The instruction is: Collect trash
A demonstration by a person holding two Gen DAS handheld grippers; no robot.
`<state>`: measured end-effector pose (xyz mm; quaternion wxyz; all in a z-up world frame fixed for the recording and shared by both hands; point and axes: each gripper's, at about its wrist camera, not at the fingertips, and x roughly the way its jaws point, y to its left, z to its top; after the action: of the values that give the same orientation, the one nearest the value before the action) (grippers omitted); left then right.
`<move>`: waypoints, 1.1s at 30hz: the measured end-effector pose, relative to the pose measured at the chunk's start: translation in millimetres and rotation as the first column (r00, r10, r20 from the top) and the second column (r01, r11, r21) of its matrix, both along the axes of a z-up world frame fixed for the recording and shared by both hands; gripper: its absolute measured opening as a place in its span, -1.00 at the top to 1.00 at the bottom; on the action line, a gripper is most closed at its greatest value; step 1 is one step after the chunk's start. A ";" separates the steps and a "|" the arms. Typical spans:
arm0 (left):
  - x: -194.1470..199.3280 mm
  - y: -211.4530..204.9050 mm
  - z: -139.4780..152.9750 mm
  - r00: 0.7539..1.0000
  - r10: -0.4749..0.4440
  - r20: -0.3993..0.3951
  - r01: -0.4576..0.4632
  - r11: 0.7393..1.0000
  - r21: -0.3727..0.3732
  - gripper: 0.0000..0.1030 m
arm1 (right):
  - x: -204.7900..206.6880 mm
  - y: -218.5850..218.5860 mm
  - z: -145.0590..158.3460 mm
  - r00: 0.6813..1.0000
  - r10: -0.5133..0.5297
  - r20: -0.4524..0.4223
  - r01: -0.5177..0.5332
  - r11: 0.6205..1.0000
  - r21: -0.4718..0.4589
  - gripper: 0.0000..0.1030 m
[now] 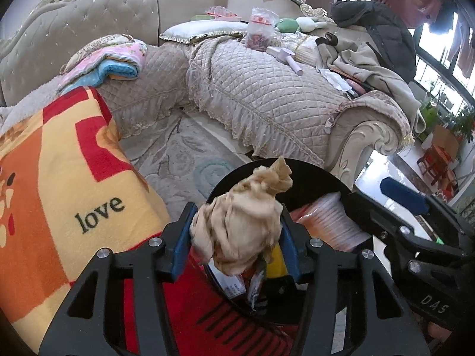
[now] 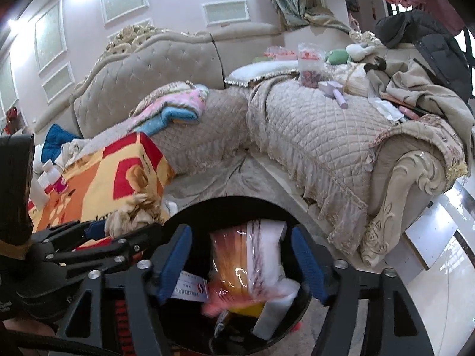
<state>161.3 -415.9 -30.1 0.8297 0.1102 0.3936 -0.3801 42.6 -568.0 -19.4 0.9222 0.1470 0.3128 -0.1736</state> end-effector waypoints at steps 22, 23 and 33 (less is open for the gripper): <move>-68.7 108.5 52.4 0.971 0.233 0.059 -0.229 0.972 -0.056 -0.78 | -83.0 40.7 53.6 0.992 -0.127 0.023 0.128 0.992 -0.011 -0.84; -79.8 115.4 58.9 0.965 0.246 0.097 -0.242 0.969 -0.052 -0.78 | -88.2 47.5 54.8 0.995 -0.096 -0.014 0.096 0.995 0.014 -0.86; -146.6 180.9 118.9 0.926 0.319 0.204 -0.315 0.948 -0.053 -0.85 | -127.5 109.1 76.4 0.988 0.002 -0.152 -0.010 0.998 -0.054 -0.86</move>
<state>14.7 -235.1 88.8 0.9181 0.0766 0.3126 -0.2313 -84.9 -458.8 57.0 0.8999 0.1072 0.3776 -0.1898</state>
